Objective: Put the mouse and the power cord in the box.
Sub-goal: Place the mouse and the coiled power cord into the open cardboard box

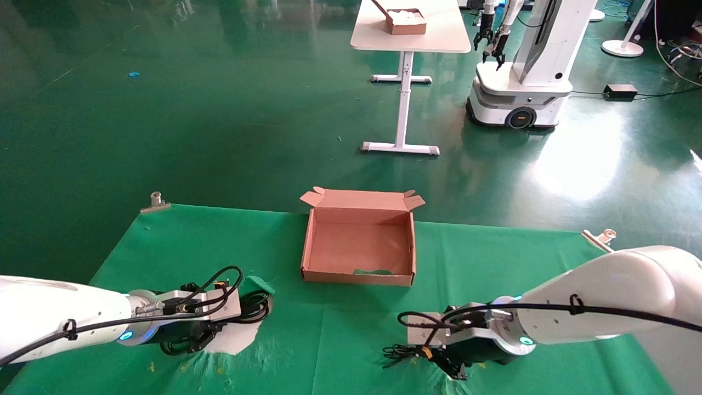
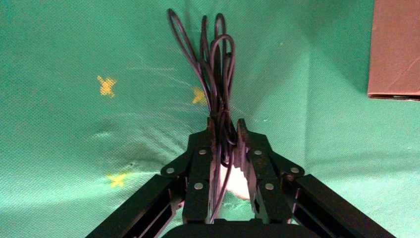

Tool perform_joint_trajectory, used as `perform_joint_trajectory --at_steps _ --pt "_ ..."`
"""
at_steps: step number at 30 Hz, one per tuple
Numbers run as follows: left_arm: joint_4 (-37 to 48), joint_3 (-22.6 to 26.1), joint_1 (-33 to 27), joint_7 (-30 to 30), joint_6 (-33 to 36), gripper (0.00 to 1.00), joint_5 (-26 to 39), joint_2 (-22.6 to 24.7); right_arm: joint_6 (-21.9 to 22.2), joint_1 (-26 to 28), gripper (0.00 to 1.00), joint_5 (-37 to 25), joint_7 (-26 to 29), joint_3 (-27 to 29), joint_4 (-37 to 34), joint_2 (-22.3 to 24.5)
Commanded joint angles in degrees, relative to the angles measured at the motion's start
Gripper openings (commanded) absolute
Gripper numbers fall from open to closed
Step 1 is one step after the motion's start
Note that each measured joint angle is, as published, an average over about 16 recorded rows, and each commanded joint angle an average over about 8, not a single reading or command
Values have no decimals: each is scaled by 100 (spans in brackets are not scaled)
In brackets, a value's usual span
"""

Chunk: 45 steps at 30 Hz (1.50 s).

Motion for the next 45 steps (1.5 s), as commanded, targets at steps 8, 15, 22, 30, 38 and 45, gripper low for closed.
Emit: perform_joint_trajectory --at_steps 8,15,22,30,38,45 --pt "2 0 0 0 0 0 7 0 -5 -2 0 4 2 2 6 3" --pt "-36 -52 -58 15 48 0 -104 -42 -5 49 0 8 13 31 13 52" --pt "-125 -485 -484 -10 519 0 -1002 -405 -60 353 0 60 150 219 73 370" --pt "231 -1001 -1307 -71 1308 0 -2205 -373 -2 693 0 28 353 432 266 707" --pt "335 -1002 -1432 635 682 0 -2335 484 172 1065 0 -273 512 541 566 917" --pt "920 -559 -1125 1519 -720 0 -1619 1614 11 1297 0 -432 602 577 998 1180"
